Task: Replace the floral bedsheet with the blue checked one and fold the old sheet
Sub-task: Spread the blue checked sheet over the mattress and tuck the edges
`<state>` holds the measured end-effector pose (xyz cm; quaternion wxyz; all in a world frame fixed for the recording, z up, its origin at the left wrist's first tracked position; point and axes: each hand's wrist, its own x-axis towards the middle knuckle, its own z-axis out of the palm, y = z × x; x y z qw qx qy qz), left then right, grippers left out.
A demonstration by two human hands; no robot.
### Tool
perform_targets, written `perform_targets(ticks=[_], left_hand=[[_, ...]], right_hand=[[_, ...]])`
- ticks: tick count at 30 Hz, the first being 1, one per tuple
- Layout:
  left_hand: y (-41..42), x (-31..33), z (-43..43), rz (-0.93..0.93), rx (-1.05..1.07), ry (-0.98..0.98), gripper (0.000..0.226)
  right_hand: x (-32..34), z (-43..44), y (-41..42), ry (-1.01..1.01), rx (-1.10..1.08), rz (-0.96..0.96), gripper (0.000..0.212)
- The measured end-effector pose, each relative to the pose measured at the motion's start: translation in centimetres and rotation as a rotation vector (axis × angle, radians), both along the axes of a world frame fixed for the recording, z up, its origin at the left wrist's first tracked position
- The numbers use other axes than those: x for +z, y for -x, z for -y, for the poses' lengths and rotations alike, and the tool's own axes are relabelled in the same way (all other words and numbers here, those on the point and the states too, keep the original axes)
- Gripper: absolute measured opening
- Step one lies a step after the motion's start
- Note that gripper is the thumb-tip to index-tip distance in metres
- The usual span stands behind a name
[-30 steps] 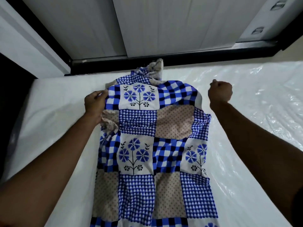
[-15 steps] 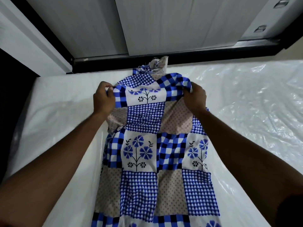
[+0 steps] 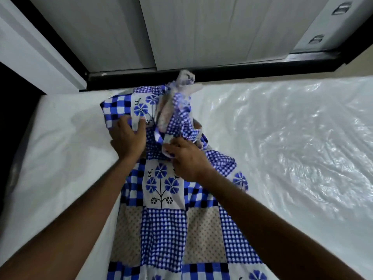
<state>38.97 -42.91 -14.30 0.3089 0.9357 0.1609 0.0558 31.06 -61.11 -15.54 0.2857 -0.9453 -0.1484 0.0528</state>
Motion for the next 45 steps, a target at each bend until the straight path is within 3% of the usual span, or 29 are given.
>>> perform_targets(ticks=[4, 6, 9, 11, 13, 15, 17, 19, 21, 24, 26, 29, 32, 36, 38, 41, 45], left_hand=[[1.7, -2.1, 0.9, -0.440, -0.125, 0.182, 0.078], [1.9, -2.6, 1.3, -0.522, -0.136, 0.112, 0.065], [1.7, -2.4, 2.3, -0.451, -0.146, 0.066, 0.022], [1.1, -2.3, 2.6, -0.363, -0.149, 0.145, 0.028], [0.7, -2.1, 3.0, -0.292, -0.189, 0.316, 0.026], [0.5, -1.7, 3.5, -0.180, -0.245, 0.441, 0.023], [0.1, -0.5, 4.1, -0.086, -0.268, 0.593, 0.022], [-0.6, 0.4, 4.7, -0.127, -0.338, 0.709, 0.039], [-1.3, 0.3, 5.0, -0.203, -0.459, 0.599, 0.059], [-0.6, -1.4, 4.9, -0.195, -0.607, 0.093, 0.082], [0.3, -2.6, 5.2, -0.209, -0.642, -0.192, 0.097], [1.3, -4.6, 5.8, -0.295, -0.641, -0.344, 0.100], [2.1, -6.6, 5.2, -0.378, -0.579, -0.397, 0.088], [1.6, -7.0, 4.0, -0.352, -0.498, -0.560, 0.064], [1.0, -6.6, 3.4, -0.309, -0.543, -0.617, 0.046], [-0.1, -6.3, 1.8, -0.238, -0.608, -0.614, 0.028], [-4.1, -5.1, 0.6, -0.126, -0.537, -0.663, 0.023]], right_hand=[[-0.4, 0.2, 1.5, -0.415, -0.392, -0.207, 0.039], [-0.5, 1.6, 1.0, -0.548, -0.578, -0.159, 0.028], [-1.1, 4.3, -0.5, -0.368, -0.711, -0.021, 0.035], [-1.4, 5.6, -1.9, -0.196, -0.596, -0.118, 0.056], [-1.8, 6.1, -3.2, -0.113, -0.493, -0.294, 0.048], [-2.1, 6.2, -4.7, -0.157, -0.528, -0.336, 0.027], [-1.5, 7.1, -7.0, -0.267, -0.670, -0.202, 0.030], [0.3, 9.2, -9.9, -0.432, -0.875, -0.044, 0.033], [2.1, 12.4, -12.9, -0.614, -1.069, 0.068, 0.029], [1.7, 17.5, -16.1, -0.865, -1.047, -0.012, 0.054], [-0.1, 19.6, -16.1, -0.741, -0.930, -0.146, 0.081], [-1.9, 18.2, -11.2, -0.388, -0.809, -0.154, 0.067], [-3.2, 14.7, -4.3, -0.206, -0.913, -0.107, 0.062], [-6.1, 12.4, 0.3, 0.091, -0.839, -0.271, 0.057], [-6.7, 13.1, 0.8, 0.063, -0.722, -0.295, 0.044], [-6.6, 15.0, -1.0, 0.010, -0.650, -0.224, 0.043], [-4.9, 15.1, -4.1, 0.067, -0.596, -0.083, 0.045]])
